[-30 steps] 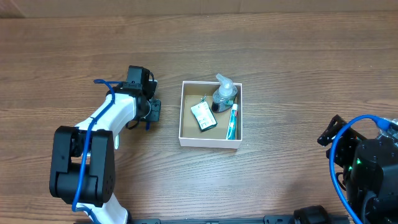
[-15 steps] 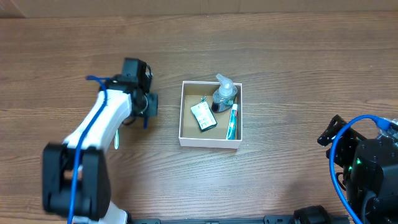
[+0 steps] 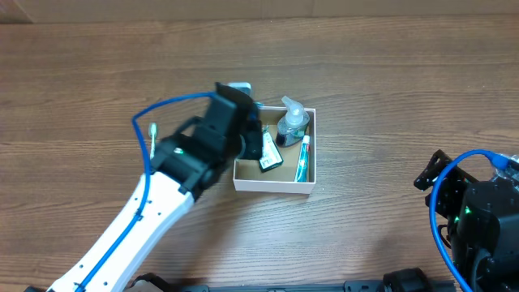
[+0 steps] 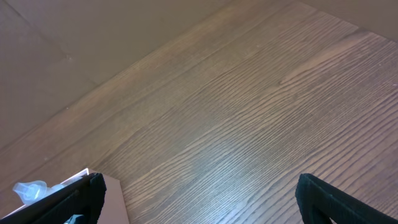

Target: Pack container

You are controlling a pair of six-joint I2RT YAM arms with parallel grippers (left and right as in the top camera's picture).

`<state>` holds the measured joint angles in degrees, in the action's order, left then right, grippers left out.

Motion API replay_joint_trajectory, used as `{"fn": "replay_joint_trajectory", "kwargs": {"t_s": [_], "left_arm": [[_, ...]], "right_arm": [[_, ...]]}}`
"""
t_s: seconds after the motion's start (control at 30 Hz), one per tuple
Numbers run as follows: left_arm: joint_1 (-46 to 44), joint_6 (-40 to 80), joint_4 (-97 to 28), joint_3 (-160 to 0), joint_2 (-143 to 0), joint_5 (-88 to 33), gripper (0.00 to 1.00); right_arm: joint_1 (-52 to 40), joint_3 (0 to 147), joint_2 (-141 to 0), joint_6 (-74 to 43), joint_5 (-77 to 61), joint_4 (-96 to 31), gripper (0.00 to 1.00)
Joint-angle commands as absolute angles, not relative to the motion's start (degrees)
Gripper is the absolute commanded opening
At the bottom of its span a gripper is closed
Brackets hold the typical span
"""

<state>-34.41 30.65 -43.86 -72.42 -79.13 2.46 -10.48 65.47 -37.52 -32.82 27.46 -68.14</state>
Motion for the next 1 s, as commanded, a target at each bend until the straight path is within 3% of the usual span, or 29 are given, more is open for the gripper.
{"fn": "replay_joint_trajectory", "kwargs": {"t_s": [0.0,0.07,0.13,0.3,0.73,0.97], "left_arm": [[-37.6,35.8,-42.1,-72.8,-84.0,7.9,0.06],[-37.9,35.8,-41.3,-72.8,-86.2,7.9,0.14],[-37.8,35.8,-41.1,-72.8,-87.4,7.9,0.41],[-34.8,32.8,-41.1,-73.4,-86.9,8.1,0.65],[-5.1,18.3,-58.4,-75.0,-81.0,7.6,0.71],[1.8,14.7,-56.7,-73.6,-82.7,7.7,0.70]], "right_arm": [[-10.3,66.3,-37.5,-33.0,28.4,-67.9,1.00],[-10.3,66.3,-37.5,-33.0,28.4,-67.9,1.00],[-10.3,66.3,-37.5,-33.0,28.4,-67.9,1.00],[-10.3,66.3,-37.5,-33.0,28.4,-67.9,1.00],[-10.3,66.3,-37.5,-33.0,28.4,-67.9,1.00],[-10.3,66.3,-37.5,-33.0,28.4,-67.9,1.00]]}}
